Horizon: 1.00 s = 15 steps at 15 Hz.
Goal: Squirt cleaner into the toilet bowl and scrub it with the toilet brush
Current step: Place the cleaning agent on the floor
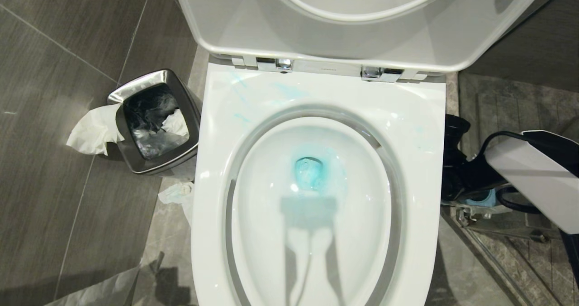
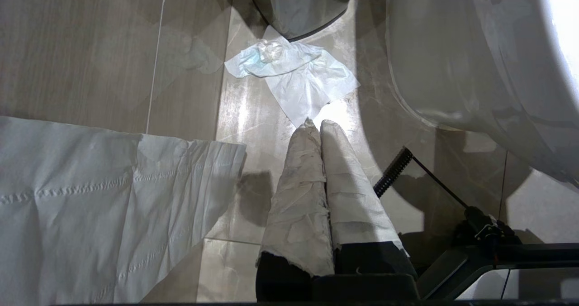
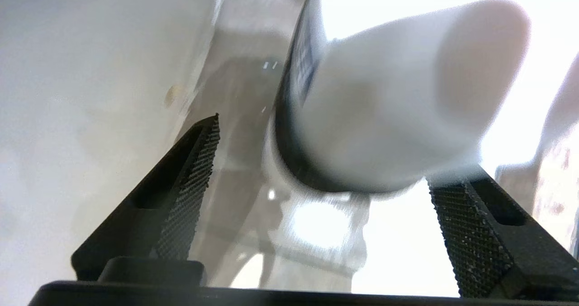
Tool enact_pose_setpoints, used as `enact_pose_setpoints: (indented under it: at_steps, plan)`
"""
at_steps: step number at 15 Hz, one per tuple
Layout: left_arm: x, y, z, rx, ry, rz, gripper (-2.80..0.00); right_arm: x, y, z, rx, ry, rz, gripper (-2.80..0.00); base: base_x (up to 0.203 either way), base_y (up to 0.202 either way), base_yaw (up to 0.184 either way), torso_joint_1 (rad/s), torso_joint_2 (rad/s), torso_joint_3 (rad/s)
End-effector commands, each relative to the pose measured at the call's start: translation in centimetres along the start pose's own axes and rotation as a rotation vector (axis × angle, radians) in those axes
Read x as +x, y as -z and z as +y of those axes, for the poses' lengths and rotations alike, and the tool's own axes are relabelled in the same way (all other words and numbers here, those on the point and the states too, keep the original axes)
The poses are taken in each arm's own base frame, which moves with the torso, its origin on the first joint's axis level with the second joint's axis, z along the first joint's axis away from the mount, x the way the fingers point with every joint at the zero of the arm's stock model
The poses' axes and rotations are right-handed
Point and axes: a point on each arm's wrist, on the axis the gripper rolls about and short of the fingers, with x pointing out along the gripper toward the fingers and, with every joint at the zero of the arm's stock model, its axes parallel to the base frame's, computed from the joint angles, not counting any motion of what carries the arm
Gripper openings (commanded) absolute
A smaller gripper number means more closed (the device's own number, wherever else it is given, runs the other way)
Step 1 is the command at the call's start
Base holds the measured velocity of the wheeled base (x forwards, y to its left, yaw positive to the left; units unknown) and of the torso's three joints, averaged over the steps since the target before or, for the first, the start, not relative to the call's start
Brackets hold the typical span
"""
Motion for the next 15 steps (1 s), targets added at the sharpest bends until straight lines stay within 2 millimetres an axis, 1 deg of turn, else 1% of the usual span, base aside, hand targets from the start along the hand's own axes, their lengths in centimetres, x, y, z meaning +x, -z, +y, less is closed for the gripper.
enact_pose_setpoints:
  at_steps: [1, 3, 4, 8, 10, 12, 15]
  plan:
    - [0.0, 0.0, 0.0, 0.000, 0.000, 0.003, -2.80, -1.3, -1.3, 0.3, 0.003, -0.012, -0.004, 0.00, 0.000, 0.000, 0.000, 0.000, 0.00, 0.000]
    - [0.0, 0.0, 0.0, 0.000, 0.001, 0.003, -2.80, -2.1, -1.6, 0.3, 0.002, -0.007, -0.019, 0.00, 0.000, 0.000, 0.000, 0.000, 0.00, 0.000]
    - [0.0, 0.0, 0.0, 0.000, 0.000, 0.003, -2.80, -2.8, -1.5, 0.5, -0.001, -0.012, -0.005, 0.00, 0.000, 0.000, 0.000, 0.000, 0.00, 0.000]
    - [0.0, 0.0, 0.0, 0.000, 0.000, 0.003, -2.80, -5.9, -2.9, 0.4, -0.006, -0.031, 0.033, 0.00, 0.000, 0.000, 0.000, 0.000, 0.00, 0.000]
    - [0.0, 0.0, 0.0, 0.000, 0.000, 0.003, -2.80, -7.7, -4.3, 0.0, -0.007, -0.032, 0.033, 0.00, 0.000, 0.000, 0.000, 0.000, 0.00, 0.000]
    - [0.0, 0.1, 0.0, 0.000, 0.001, 0.004, -2.80, -9.9, -6.3, -0.7, -0.021, -0.013, 0.022, 0.00, 0.000, 0.000, 0.000, 0.000, 0.00, 0.000]
    - [0.0, 0.0, 0.0, 0.000, 0.000, 0.003, -2.80, -14.3, -9.2, -1.8, -0.033, 0.006, 0.018, 0.00, 0.000, 0.000, 0.000, 0.000, 0.00, 0.000]
